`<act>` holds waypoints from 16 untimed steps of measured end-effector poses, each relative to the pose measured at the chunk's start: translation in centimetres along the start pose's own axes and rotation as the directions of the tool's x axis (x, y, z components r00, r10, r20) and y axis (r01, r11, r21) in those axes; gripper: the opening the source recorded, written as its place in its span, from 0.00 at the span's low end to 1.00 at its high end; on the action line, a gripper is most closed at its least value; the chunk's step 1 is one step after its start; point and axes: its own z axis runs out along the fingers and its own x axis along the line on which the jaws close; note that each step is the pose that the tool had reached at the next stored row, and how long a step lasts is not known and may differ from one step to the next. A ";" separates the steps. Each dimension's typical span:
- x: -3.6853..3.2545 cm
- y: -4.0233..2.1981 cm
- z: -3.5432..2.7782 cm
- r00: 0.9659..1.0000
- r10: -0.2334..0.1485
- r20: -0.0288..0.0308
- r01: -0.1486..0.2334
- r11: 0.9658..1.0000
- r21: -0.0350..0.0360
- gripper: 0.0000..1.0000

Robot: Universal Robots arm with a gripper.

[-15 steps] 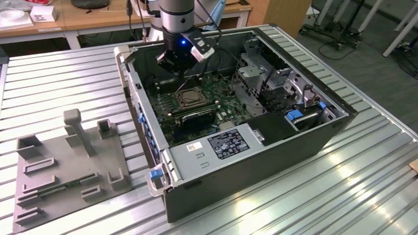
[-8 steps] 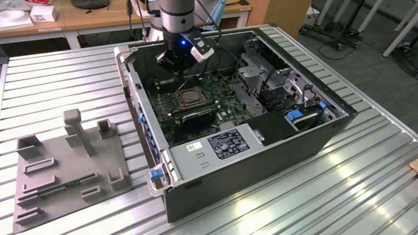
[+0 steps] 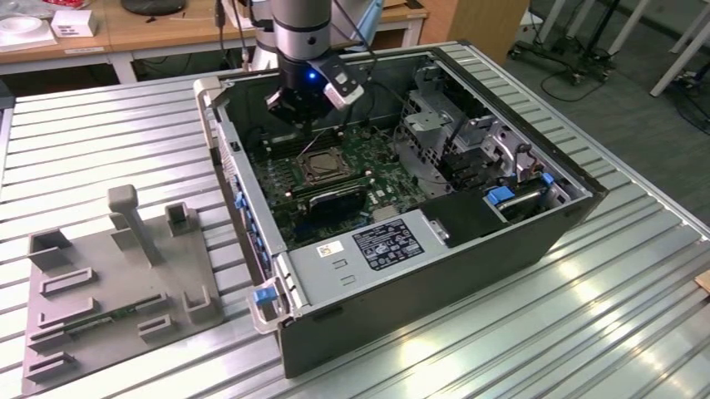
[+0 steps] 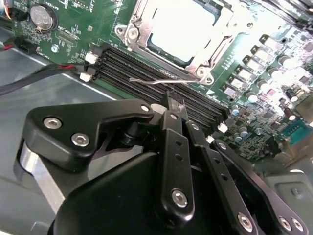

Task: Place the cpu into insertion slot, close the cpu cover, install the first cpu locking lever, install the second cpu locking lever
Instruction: 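Install the first cpu locking lever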

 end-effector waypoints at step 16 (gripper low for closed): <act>-0.54 -0.04 0.49 1.000 0.001 0.000 -0.001 1.000 -0.011 0.11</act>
